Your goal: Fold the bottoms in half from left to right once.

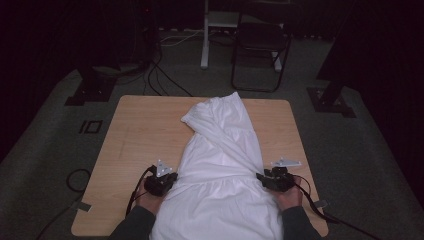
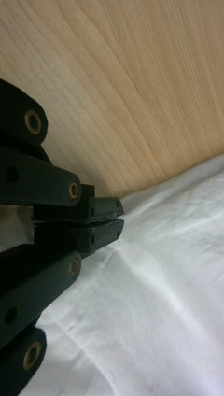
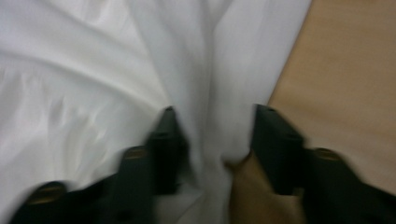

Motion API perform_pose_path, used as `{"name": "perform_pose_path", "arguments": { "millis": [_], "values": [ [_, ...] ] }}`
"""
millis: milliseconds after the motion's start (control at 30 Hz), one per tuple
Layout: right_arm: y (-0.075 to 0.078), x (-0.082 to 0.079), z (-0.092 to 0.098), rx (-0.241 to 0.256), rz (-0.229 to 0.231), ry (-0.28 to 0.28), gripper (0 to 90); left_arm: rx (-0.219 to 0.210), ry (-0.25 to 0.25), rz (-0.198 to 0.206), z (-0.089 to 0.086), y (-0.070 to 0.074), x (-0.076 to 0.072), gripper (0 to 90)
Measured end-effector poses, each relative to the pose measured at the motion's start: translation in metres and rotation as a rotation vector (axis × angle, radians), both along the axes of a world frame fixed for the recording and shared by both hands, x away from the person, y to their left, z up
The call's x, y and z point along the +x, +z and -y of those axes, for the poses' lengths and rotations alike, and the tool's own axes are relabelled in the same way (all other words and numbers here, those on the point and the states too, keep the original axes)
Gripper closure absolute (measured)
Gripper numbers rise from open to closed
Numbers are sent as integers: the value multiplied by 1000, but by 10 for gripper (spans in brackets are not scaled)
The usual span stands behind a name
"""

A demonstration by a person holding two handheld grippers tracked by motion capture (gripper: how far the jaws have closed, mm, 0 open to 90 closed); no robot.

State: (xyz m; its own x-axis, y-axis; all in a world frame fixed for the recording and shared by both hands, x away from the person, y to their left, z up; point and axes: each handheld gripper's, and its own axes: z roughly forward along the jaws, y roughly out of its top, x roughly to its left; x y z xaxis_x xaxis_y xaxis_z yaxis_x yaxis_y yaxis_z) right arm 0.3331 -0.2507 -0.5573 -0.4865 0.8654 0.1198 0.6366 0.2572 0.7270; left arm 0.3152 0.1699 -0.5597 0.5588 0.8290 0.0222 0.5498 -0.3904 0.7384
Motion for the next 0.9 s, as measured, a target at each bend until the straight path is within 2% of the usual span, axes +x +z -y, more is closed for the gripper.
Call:
{"name": "perform_pose_path", "arguments": {
  "millis": [67,100,167,333,400,500,533,567,600,633,667,700,733,800,833,867,900],
  "values": [
    [8,6,-2,-1,31,-4,399,3,0,3,1,0,0,881],
    [15,11,-6,7,56,13,372,3,0,5,1,0,0,881],
    [27,21,-17,-21,95,46,331,5,2,9,2,-1,0,881],
    [36,50,-60,-90,131,138,311,-6,5,17,2,-2,0,880],
    [35,60,-81,-134,141,174,293,-9,4,17,1,-2,0,880],
    [28,76,-108,-230,145,200,287,-11,5,20,1,-2,-1,880],
    [25,82,-114,-274,148,202,301,-14,5,19,1,-3,-1,881],
    [22,86,-117,-321,163,198,362,-14,5,18,1,-2,-1,881],
    [22,86,-117,-321,163,198,362,-14,5,18,1,-2,-1,881],
    [20,91,-118,-351,167,186,362,-14,5,18,1,-2,-1,881],
    [24,106,-104,-336,159,124,734,-11,4,20,1,-2,-2,882],
    [24,106,-104,-336,159,124,734,-10,5,20,1,-2,-2,882],
    [33,120,-81,-245,129,36,880,-8,5,21,2,-2,-2,882],
    [33,120,-81,-245,129,36,880,-6,4,20,2,-2,-3,883],
    [45,132,-48,-185,127,-117,891,2,-2,21,2,-2,-4,884],
    [45,133,-41,-188,130,-144,891,4,-4,21,2,-2,-4,884],
    [44,135,-33,-160,117,-173,891,5,-4,21,2,-2,-5,885]
  ]
}}
